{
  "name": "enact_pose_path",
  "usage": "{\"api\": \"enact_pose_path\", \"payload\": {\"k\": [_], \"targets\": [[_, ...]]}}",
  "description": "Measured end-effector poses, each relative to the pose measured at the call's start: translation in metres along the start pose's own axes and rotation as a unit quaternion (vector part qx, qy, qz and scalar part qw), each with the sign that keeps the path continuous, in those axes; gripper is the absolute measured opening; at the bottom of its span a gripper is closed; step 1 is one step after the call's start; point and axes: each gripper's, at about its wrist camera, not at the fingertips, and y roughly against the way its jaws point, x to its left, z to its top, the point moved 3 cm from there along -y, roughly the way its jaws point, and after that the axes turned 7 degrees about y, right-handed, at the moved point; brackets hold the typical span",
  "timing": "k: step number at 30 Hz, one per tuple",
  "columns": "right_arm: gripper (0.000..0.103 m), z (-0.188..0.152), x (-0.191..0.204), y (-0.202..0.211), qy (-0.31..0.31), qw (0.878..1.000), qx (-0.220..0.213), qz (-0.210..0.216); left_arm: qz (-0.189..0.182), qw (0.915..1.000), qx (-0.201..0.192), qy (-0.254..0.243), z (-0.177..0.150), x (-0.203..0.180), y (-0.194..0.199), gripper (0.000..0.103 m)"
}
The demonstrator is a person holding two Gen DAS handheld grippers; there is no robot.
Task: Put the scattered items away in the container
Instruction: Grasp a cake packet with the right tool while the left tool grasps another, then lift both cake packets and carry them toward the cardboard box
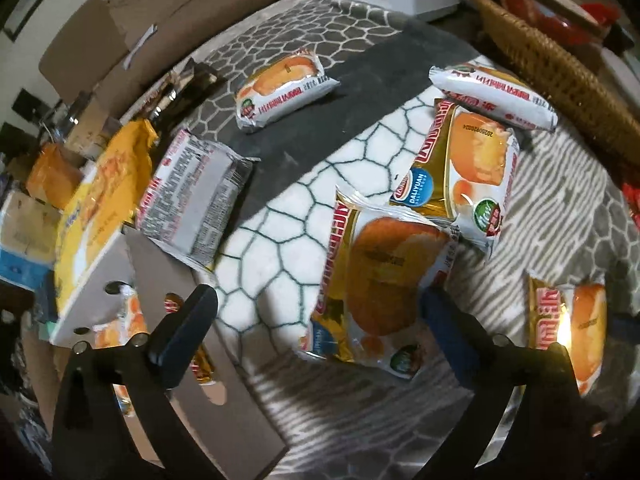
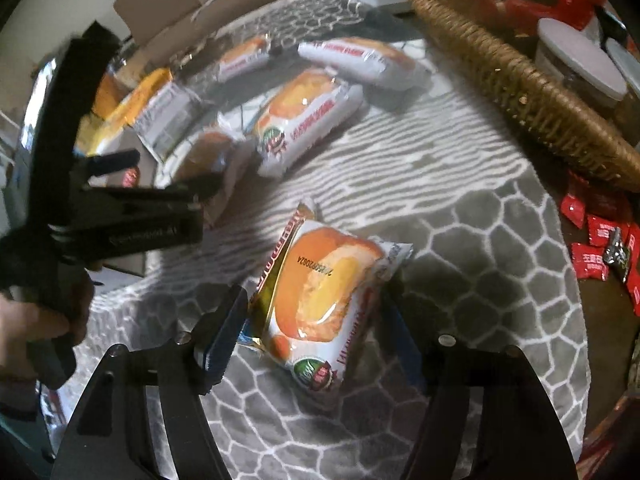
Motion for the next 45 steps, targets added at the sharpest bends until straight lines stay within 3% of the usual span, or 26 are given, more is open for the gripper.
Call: {"api": "enact_pose_path", "payload": {"k": [2,3,4,6,11,15,18,21,24,28,32,33,34,35,37,45], "targets": [[0.061,0.001,0.002,-0.002,0.013,1.0,-0.003,-0.002,-0.016,0.9998,0.004,0.008,-0.001,-0.002,-0.003,0.099],[0.055,0.001,0.002,-0.001,0.016,1.0,-0.006,-0.001,-0.029,0.9995,0.008,0.012,-0.002,-0.003,-0.003,0.088],[0.053,0.001,0.001,0.001,0.016,1.0,-0.007,0.003,-0.048,0.9985,0.015,0.021,-0.003,-0.003,-0.004,0.07],[0.05,0.0,-0.004,0.004,0.006,1.0,-0.011,0.011,-0.085,0.9951,0.027,0.042,-0.004,-0.005,-0.001,0.053],[0.047,-0.002,-0.019,0.017,-0.016,0.999,-0.03,0.026,-0.105,0.9928,0.025,0.051,-0.005,-0.01,0.004,0.048],[0.045,0.0,-0.026,0.024,-0.029,0.998,-0.043,0.035,-0.142,0.9859,0.023,0.085,-0.007,0.003,0.018,0.037],[0.044,0.0,-0.028,0.028,-0.034,0.997,-0.049,0.046,-0.15,0.9842,0.02,0.093,-0.012,0.014,0.03,0.029],[0.044,-0.003,-0.027,0.028,-0.034,0.998,-0.036,0.043,-0.134,0.9874,0.031,0.078,-0.016,0.016,0.027,0.032],[0.052,-0.013,-0.034,0.026,-0.037,0.999,-0.011,0.015,-0.115,0.9909,0.037,0.06,-0.018,0.012,0.019,0.064],[0.07,-0.01,-0.035,0.037,-0.024,0.999,-0.036,-0.008,-0.065,0.9974,0.022,0.021,-0.017,-0.003,0.014,0.076],[0.074,-0.008,-0.019,0.026,0.015,0.999,-0.02,-0.038,-0.039,0.9987,0.033,0.006,-0.013,-0.02,0.001,0.077],[0.072,-0.01,-0.014,0.021,0.034,0.998,-0.009,-0.052,-0.037,0.9986,0.038,0.003,-0.015,-0.023,-0.003,0.069],[0.067,-0.012,-0.008,0.015,0.057,0.996,0.002,-0.067,-0.04,0.9983,0.042,0.005,-0.016,-0.026,-0.005,0.054],[0.052,-0.014,-0.003,0.01,0.074,0.995,0.01,-0.073,-0.041,0.9981,0.046,0.011,-0.018,-0.027,-0.006,0.054],[0.052,-0.013,0.001,0.013,0.09,0.993,-0.002,-0.082,-0.043,0.9979,0.042,0.022,-0.019,-0.026,-0.004,0.05],[0.051,-0.007,-0.007,0.04,0.048,0.998,-0.043,-0.028,-0.092,0.9932,0.029,0.066,-0.029,0.001,0.033,0.046]]}}
